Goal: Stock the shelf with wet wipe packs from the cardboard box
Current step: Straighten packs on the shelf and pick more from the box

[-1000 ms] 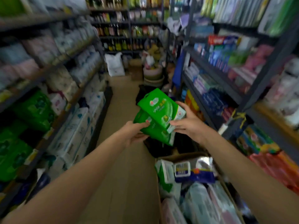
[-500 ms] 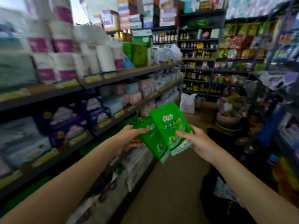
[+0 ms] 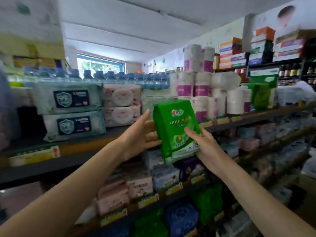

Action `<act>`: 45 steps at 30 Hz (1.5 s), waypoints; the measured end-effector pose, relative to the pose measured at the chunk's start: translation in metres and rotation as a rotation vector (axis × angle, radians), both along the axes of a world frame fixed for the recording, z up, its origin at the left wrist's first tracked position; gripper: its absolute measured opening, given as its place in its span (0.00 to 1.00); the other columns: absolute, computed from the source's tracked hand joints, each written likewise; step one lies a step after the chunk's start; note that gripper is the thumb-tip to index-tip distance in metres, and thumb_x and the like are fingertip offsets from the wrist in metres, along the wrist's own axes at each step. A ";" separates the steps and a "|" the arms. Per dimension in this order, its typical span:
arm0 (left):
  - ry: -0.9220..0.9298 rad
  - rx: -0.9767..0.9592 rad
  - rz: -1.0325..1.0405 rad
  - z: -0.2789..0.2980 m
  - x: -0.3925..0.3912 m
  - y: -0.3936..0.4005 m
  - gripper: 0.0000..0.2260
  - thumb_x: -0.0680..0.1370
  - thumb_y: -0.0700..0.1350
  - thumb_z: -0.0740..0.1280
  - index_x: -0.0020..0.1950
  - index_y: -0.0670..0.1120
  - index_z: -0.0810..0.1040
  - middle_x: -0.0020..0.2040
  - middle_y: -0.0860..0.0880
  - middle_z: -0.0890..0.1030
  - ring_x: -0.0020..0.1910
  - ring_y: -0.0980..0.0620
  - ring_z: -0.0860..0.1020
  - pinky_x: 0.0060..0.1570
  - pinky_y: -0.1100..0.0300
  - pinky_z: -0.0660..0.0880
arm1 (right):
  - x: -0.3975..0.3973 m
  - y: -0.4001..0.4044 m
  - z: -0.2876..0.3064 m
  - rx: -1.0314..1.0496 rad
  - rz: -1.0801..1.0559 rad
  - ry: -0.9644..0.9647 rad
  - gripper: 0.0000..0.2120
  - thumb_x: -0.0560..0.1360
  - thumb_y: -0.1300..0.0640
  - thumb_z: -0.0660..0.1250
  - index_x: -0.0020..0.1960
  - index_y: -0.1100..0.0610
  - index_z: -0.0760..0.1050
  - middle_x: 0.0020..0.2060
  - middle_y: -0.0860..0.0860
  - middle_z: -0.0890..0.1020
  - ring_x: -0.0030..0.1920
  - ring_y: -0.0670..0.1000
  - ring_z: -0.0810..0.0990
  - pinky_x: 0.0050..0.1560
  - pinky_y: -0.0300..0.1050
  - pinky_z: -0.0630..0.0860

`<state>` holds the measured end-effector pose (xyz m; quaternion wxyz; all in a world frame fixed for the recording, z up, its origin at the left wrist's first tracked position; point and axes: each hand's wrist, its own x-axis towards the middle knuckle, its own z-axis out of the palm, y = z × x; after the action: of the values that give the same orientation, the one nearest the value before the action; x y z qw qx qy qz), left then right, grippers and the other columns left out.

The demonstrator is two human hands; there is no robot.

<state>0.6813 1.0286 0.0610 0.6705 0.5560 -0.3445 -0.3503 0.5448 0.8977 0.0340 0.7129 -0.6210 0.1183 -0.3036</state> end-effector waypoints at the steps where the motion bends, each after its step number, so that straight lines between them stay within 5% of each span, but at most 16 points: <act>1: -0.051 -0.030 0.023 0.009 0.011 0.018 0.18 0.77 0.57 0.57 0.56 0.46 0.77 0.52 0.48 0.81 0.49 0.51 0.79 0.48 0.58 0.78 | 0.022 0.013 0.009 -0.048 0.027 -0.024 0.28 0.70 0.48 0.69 0.68 0.51 0.67 0.59 0.46 0.78 0.61 0.50 0.76 0.67 0.55 0.68; 3: -0.194 -0.072 0.143 0.023 0.029 0.050 0.15 0.74 0.49 0.66 0.59 0.45 0.75 0.58 0.46 0.80 0.52 0.49 0.80 0.53 0.53 0.78 | 0.064 0.040 0.028 -0.165 0.101 -0.057 0.37 0.67 0.45 0.70 0.72 0.49 0.60 0.64 0.47 0.75 0.62 0.49 0.75 0.67 0.54 0.69; 7: -0.488 -0.049 0.460 0.060 0.069 0.121 0.22 0.73 0.43 0.69 0.65 0.44 0.71 0.60 0.48 0.79 0.54 0.50 0.80 0.51 0.57 0.79 | 0.131 0.096 0.067 -0.529 0.203 -0.142 0.23 0.74 0.57 0.67 0.62 0.46 0.60 0.59 0.50 0.75 0.56 0.47 0.78 0.60 0.47 0.76; 12: -0.837 0.263 0.605 0.094 0.096 0.199 0.24 0.70 0.40 0.71 0.66 0.44 0.70 0.60 0.50 0.77 0.55 0.51 0.79 0.53 0.57 0.79 | 0.193 0.148 0.122 -0.808 0.309 -0.262 0.44 0.65 0.54 0.76 0.73 0.47 0.53 0.58 0.48 0.73 0.57 0.49 0.75 0.59 0.46 0.75; 15: -0.867 0.372 0.680 0.106 0.110 0.227 0.24 0.71 0.36 0.71 0.65 0.47 0.70 0.57 0.52 0.77 0.50 0.55 0.78 0.51 0.62 0.78 | 0.224 0.175 0.151 -1.118 0.353 -0.268 0.43 0.64 0.55 0.77 0.72 0.52 0.58 0.55 0.47 0.74 0.56 0.50 0.76 0.56 0.37 0.74; 17: -0.866 0.444 0.774 0.113 0.124 0.243 0.28 0.70 0.34 0.71 0.68 0.45 0.69 0.62 0.48 0.76 0.55 0.49 0.77 0.57 0.55 0.75 | 0.246 0.194 0.167 -1.367 0.367 -0.227 0.36 0.65 0.53 0.77 0.69 0.55 0.65 0.58 0.51 0.76 0.54 0.48 0.75 0.46 0.30 0.71; 21: -0.821 0.539 0.859 0.117 0.152 0.258 0.26 0.70 0.31 0.70 0.66 0.46 0.69 0.62 0.45 0.75 0.56 0.45 0.77 0.50 0.56 0.76 | 0.297 0.230 0.182 -1.722 0.401 -0.105 0.31 0.65 0.52 0.76 0.64 0.56 0.68 0.54 0.51 0.76 0.52 0.49 0.75 0.47 0.38 0.70; 25: -0.769 0.646 0.893 0.116 0.182 0.259 0.22 0.71 0.32 0.70 0.62 0.45 0.70 0.58 0.45 0.76 0.55 0.45 0.77 0.53 0.53 0.77 | 0.340 0.254 0.181 -1.826 0.443 0.007 0.26 0.66 0.54 0.76 0.60 0.56 0.71 0.48 0.49 0.75 0.49 0.50 0.75 0.45 0.39 0.72; 29: -0.900 0.781 0.948 0.122 0.208 0.251 0.19 0.72 0.36 0.70 0.61 0.42 0.70 0.48 0.50 0.75 0.50 0.51 0.74 0.44 0.60 0.74 | 0.367 0.256 0.195 -1.851 0.520 0.129 0.20 0.67 0.58 0.74 0.56 0.56 0.72 0.48 0.50 0.77 0.49 0.51 0.77 0.48 0.41 0.77; 33: -1.061 0.959 1.003 0.124 0.230 0.243 0.15 0.74 0.39 0.69 0.59 0.39 0.73 0.57 0.41 0.78 0.49 0.49 0.74 0.40 0.66 0.71 | 0.380 0.256 0.197 -1.968 0.364 0.156 0.24 0.68 0.56 0.74 0.60 0.57 0.71 0.53 0.52 0.76 0.50 0.51 0.74 0.52 0.43 0.74; 37: -1.083 1.195 1.035 0.124 0.245 0.243 0.15 0.75 0.44 0.67 0.60 0.41 0.74 0.59 0.43 0.77 0.59 0.46 0.74 0.57 0.57 0.69 | 0.395 0.267 0.177 -2.105 0.224 0.211 0.29 0.69 0.52 0.73 0.66 0.55 0.67 0.62 0.53 0.73 0.62 0.54 0.72 0.61 0.49 0.69; 42: -1.071 1.328 0.951 0.119 0.250 0.250 0.15 0.77 0.45 0.66 0.62 0.42 0.74 0.60 0.45 0.77 0.57 0.48 0.74 0.53 0.61 0.67 | 0.416 0.282 0.151 -2.166 0.187 0.289 0.28 0.75 0.56 0.65 0.73 0.55 0.59 0.72 0.55 0.63 0.72 0.57 0.61 0.70 0.54 0.58; 45: -1.056 1.363 0.924 0.113 0.254 0.259 0.17 0.76 0.46 0.67 0.63 0.42 0.73 0.62 0.45 0.76 0.61 0.47 0.74 0.57 0.60 0.67 | 0.431 0.285 0.144 -2.397 0.170 0.315 0.24 0.78 0.56 0.59 0.73 0.57 0.59 0.71 0.55 0.65 0.70 0.56 0.64 0.68 0.51 0.63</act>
<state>0.9358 1.2876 0.1743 0.0360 0.9899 -0.0724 0.1167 0.9761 1.1826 0.1777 -0.3189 -0.9230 -0.1935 -0.0940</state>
